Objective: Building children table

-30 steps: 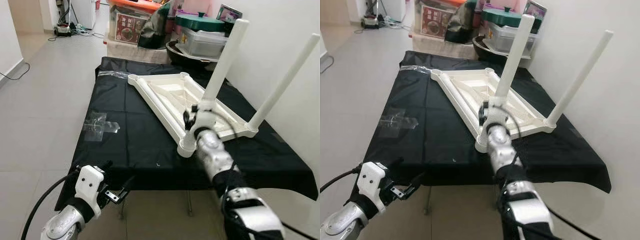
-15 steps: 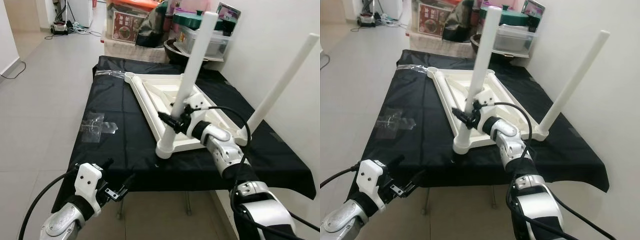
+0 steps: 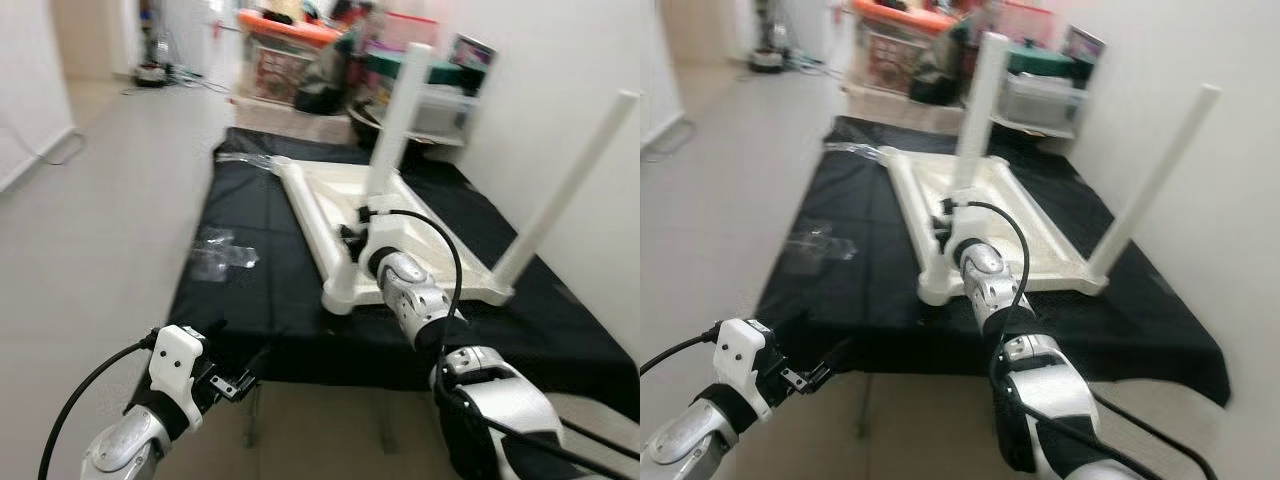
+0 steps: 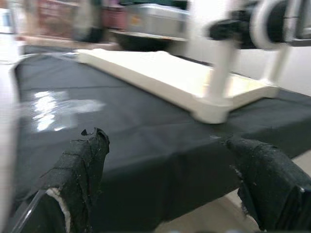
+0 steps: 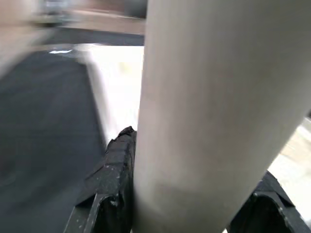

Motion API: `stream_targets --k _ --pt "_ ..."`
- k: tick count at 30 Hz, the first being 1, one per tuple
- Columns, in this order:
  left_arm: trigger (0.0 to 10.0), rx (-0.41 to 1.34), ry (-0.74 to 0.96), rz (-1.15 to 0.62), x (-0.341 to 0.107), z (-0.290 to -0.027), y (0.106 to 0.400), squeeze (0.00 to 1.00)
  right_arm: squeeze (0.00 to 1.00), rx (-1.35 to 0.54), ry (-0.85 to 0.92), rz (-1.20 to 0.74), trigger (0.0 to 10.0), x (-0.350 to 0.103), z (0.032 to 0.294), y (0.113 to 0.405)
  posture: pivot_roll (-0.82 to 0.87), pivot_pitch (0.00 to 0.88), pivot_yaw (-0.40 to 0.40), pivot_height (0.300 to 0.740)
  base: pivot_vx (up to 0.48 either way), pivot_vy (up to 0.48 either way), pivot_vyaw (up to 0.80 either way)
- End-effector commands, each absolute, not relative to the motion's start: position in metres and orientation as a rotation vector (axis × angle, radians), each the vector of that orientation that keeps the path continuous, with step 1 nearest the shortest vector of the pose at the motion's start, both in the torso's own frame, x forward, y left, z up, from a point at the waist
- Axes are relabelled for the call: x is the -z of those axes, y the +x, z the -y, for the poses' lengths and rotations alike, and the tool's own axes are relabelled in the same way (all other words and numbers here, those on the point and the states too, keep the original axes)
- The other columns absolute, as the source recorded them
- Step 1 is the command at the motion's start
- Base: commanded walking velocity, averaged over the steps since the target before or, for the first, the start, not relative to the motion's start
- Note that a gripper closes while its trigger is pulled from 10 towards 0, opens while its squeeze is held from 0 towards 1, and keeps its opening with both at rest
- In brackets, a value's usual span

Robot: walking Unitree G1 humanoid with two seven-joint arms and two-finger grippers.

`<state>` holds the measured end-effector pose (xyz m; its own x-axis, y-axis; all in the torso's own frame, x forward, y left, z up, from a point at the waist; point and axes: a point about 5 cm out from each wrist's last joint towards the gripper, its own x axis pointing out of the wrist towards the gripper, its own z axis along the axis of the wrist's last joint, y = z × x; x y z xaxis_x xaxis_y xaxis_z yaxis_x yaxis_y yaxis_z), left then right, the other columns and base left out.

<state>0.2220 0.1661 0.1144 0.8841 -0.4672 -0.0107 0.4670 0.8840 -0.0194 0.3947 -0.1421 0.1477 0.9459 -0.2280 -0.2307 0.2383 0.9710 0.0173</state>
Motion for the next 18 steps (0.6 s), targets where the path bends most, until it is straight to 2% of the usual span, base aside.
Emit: stream_targets --k 1,2,3,4,8,9,10,11,12,13,14,15,18 --pt "10.0 0.503 -0.029 -0.008 -0.115 -0.161 0.222 0.00 0.00 0.370 -0.033 -0.380 0.3 -0.112 0.156 0.377 0.21 0.000 -0.222 0.740 0.000 0.000 0.00" --pt "10.0 0.503 -0.029 -0.008 -0.115 -0.161 0.222 0.00 0.00 0.370 -0.033 -0.380 0.3 -0.112 0.156 0.377 0.21 0.000 -0.222 0.740 0.000 0.000 0.00" --pt "10.0 0.502 -0.028 -0.007 -0.115 -0.161 0.223 0.00 0.00 0.299 -0.020 -0.358 10.0 -0.115 0.139 0.375 0.21 0.000 -0.217 0.740 0.000 0.000 0.00" --pt "10.0 0.501 -0.029 -0.007 -0.115 -0.161 0.223 0.00 0.00 0.234 -0.008 -0.331 10.0 -0.118 0.126 0.373 0.20 0.000 -0.207 0.740 0.000 0.000 0.00" --pt "10.0 0.502 -0.029 -0.006 -0.116 -0.161 0.223 0.00 0.00 0.159 0.036 -0.292 10.0 -0.122 0.116 0.373 0.20 0.000 -0.207 0.740 0.000 0.000 0.00" --pt "10.0 0.504 -0.030 -0.006 -0.116 -0.161 0.224 0.00 1.00 0.098 0.055 -0.241 10.0 -0.129 0.112 0.374 0.20 0.000 -0.209 0.740 0.000 0.000 0.00" --pt "10.0 0.504 -0.030 -0.006 -0.116 -0.161 0.224 0.00 1.00 0.098 0.055 -0.241 10.0 -0.129 0.112 0.374 0.20 0.000 -0.209 0.740 0.000 0.000 0.00" --pt "10.0 0.506 -0.032 -0.004 -0.116 -0.161 0.225 0.00 1.00 0.017 0.061 -0.195 10.0 -0.139 0.111 0.380 0.19 0.000 -0.213 0.740 0.000 0.000 0.00" --pt "10.0 0.506 -0.033 -0.002 -0.117 -0.160 0.226 0.00 0.46 -0.054 0.067 -0.147 10.0 -0.149 0.111 0.384 0.19 0.000 -0.213 0.740 0.000 0.000 0.00" --pt "10.0 0.506 -0.033 -0.002 -0.117 -0.160 0.226 0.00 0.46 -0.054 0.067 -0.147 10.0 -0.149 0.111 0.384 0.19 0.000 -0.213 0.740 0.000 0.000 0.00" --pt "10.0 0.505 -0.035 0.000 -0.117 -0.160 0.227 0.00 0.00 -0.155 0.060 -0.097 10.0 -0.160 0.111 0.388 0.19 0.000 -0.216 0.740 0.000 0.000 0.00" --pt "10.0 0.503 -0.037 0.002 -0.117 -0.160 0.227 0.00 0.00 -0.274 0.057 -0.044 10.0 -0.172 0.109 0.390 0.19 0.000 -0.216 0.740 0.000 0.000 0.00" --pt "10.0 0.503 -0.039 0.003 -0.117 -0.160 0.227 0.00 0.00 -0.383 0.060 0.009 10.0 -0.181 0.108 0.389 0.19 0.000 -0.218 0.740 0.000 0.000 0.00"
